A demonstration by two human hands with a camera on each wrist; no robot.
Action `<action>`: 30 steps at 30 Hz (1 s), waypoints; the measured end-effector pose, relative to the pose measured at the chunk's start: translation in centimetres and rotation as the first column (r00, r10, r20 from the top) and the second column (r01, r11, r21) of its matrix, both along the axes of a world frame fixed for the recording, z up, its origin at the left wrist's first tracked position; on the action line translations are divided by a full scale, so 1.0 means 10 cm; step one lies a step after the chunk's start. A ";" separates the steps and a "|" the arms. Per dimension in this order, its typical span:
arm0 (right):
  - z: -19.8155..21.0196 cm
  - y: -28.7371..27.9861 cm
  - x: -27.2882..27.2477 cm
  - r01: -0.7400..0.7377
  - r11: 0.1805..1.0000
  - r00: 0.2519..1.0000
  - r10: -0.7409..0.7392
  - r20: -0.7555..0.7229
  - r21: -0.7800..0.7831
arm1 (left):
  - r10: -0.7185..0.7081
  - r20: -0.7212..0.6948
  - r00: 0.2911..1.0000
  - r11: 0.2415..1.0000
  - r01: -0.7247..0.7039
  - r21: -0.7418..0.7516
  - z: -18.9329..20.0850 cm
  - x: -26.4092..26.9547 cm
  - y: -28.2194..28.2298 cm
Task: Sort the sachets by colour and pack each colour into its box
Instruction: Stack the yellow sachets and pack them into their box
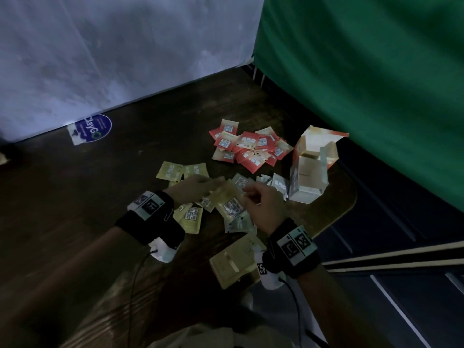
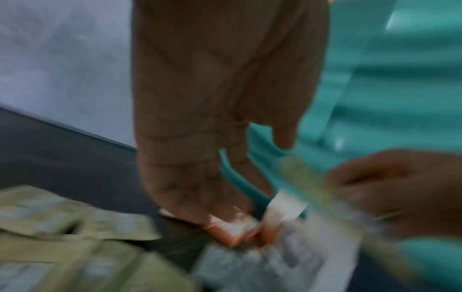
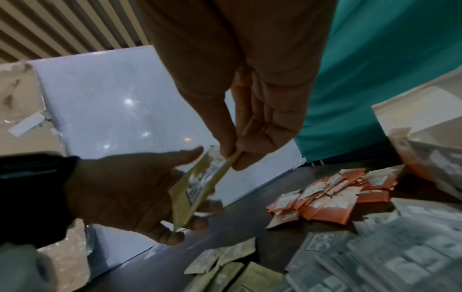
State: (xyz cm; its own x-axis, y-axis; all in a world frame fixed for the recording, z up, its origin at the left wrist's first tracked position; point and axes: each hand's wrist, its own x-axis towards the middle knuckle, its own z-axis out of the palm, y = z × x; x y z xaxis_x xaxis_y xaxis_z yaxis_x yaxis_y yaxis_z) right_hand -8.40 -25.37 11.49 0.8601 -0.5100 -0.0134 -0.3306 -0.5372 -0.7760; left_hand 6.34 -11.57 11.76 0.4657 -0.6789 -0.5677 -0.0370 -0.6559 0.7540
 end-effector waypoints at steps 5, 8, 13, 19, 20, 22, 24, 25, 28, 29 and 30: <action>-0.09 -0.06 -0.04 0.010 1.000 0.997 -0.011 -0.072 -0.014 | 0.127 0.476 0.870 0.907 -0.296 0.298 -0.57 0.63 -0.14; -0.15 -0.02 -0.02 0.007 1.000 0.997 -0.006 -0.082 0.005 | 0.294 0.452 0.842 0.801 -0.475 0.365 -0.68 0.86 -0.24; -0.23 0.01 0.02 -0.022 1.000 0.998 0.023 -0.057 0.012 | 0.276 0.375 0.885 0.773 -0.436 0.460 -0.85 0.95 -0.40; -0.26 -0.03 0.09 -0.021 1.000 0.997 0.023 -0.078 0.019 | 0.290 0.422 0.859 0.759 -0.475 0.445 -0.94 0.93 -0.39; -0.27 -0.04 0.10 -0.023 1.000 0.997 0.024 -0.076 0.018 | 0.322 0.432 0.842 0.768 -0.499 0.401 -0.96 0.92 -0.37; -0.28 -0.08 0.12 -0.039 0.999 0.995 0.040 -0.094 0.013 | 0.406 0.429 0.807 0.761 -0.559 0.330 -0.98 0.88 -0.34; -0.29 -0.11 0.13 -0.054 0.998 0.992 0.055 -0.117 0.013 | 0.467 0.419 0.779 0.731 -0.607 0.313 -0.97 0.84 -0.33; -0.30 -0.13 0.13 -0.064 0.998 0.990 0.066 -0.125 0.017 | 0.486 0.405 0.775 0.727 -0.615 0.305 -0.96 0.83 -0.31; -0.29 -0.23 0.17 -0.126 0.992 0.981 0.128 -0.143 0.026 | 0.504 0.368 0.782 0.767 -0.601 0.226 -0.89 0.83 -0.25; -0.28 -0.28 0.20 -0.156 0.987 0.975 0.159 -0.158 0.033 | 0.507 0.384 0.772 0.776 -0.602 0.188 -0.85 0.82 -0.23; -0.28 -0.32 0.22 -0.176 0.984 0.967 0.180 -0.182 0.040 | 0.508 0.406 0.760 0.786 -0.602 0.143 -0.81 0.80 -0.21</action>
